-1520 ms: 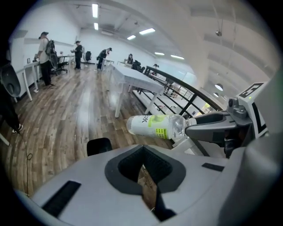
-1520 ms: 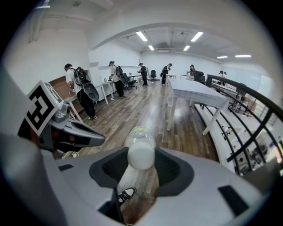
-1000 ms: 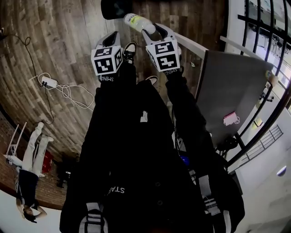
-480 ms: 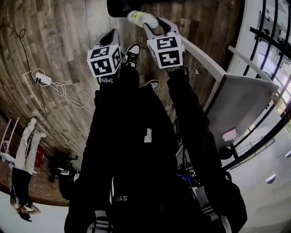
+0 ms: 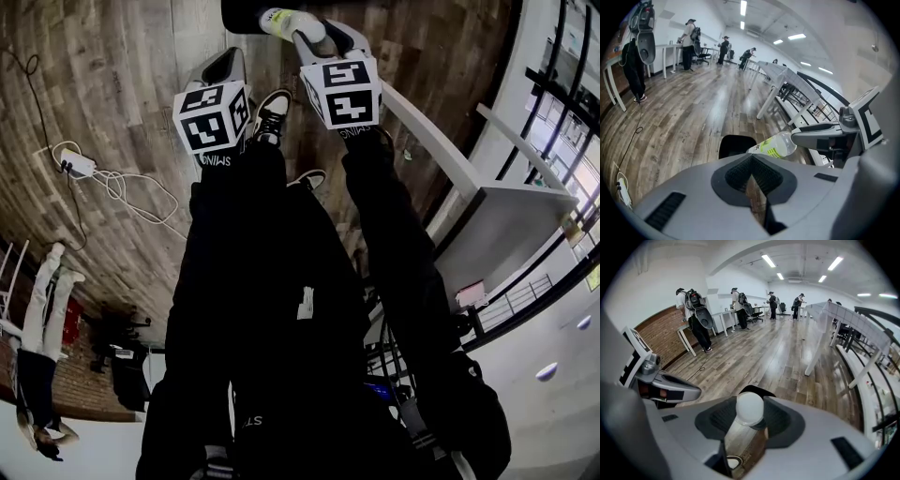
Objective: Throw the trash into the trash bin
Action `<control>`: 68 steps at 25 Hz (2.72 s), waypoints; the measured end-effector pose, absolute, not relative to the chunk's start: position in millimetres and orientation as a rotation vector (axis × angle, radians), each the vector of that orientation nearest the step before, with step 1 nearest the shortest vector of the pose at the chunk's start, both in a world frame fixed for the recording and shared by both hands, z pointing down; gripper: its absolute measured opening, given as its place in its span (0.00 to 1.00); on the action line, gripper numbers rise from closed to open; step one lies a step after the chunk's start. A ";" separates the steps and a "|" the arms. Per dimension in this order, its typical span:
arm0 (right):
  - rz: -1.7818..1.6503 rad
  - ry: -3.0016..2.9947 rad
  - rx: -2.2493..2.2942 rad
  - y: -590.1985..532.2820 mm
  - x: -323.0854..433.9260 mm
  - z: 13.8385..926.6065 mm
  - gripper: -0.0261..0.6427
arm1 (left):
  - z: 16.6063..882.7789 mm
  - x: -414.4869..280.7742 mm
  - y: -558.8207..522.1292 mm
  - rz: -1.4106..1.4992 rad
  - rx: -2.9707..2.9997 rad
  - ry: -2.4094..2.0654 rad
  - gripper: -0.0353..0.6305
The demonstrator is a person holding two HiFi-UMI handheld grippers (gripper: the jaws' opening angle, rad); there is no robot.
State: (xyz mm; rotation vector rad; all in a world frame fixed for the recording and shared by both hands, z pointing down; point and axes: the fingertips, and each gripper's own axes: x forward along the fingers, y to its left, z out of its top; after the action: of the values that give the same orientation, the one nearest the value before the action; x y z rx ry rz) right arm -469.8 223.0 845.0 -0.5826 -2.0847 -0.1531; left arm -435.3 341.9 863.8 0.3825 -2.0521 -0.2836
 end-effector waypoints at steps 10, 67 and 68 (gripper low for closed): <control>-0.147 -2.081 -0.574 229.3 -488.9 889.6 0.32 | 893.0 -440.9 350.3 -0.292 0.362 -2.050 0.06; 0.125 -2.302 -0.411 182.5 -451.4 721.9 0.06 | 749.3 -439.9 273.0 -0.213 0.570 -2.113 0.06; 0.136 -2.310 -0.404 180.2 -448.0 709.6 0.06 | 737.8 -437.9 267.9 -0.211 0.584 -2.117 0.06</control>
State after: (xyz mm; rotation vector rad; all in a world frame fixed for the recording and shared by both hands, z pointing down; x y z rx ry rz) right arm -448.0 180.2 709.6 -0.4044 -2.3101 0.1365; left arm -437.9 267.9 737.8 0.5839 -2.1171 -0.2106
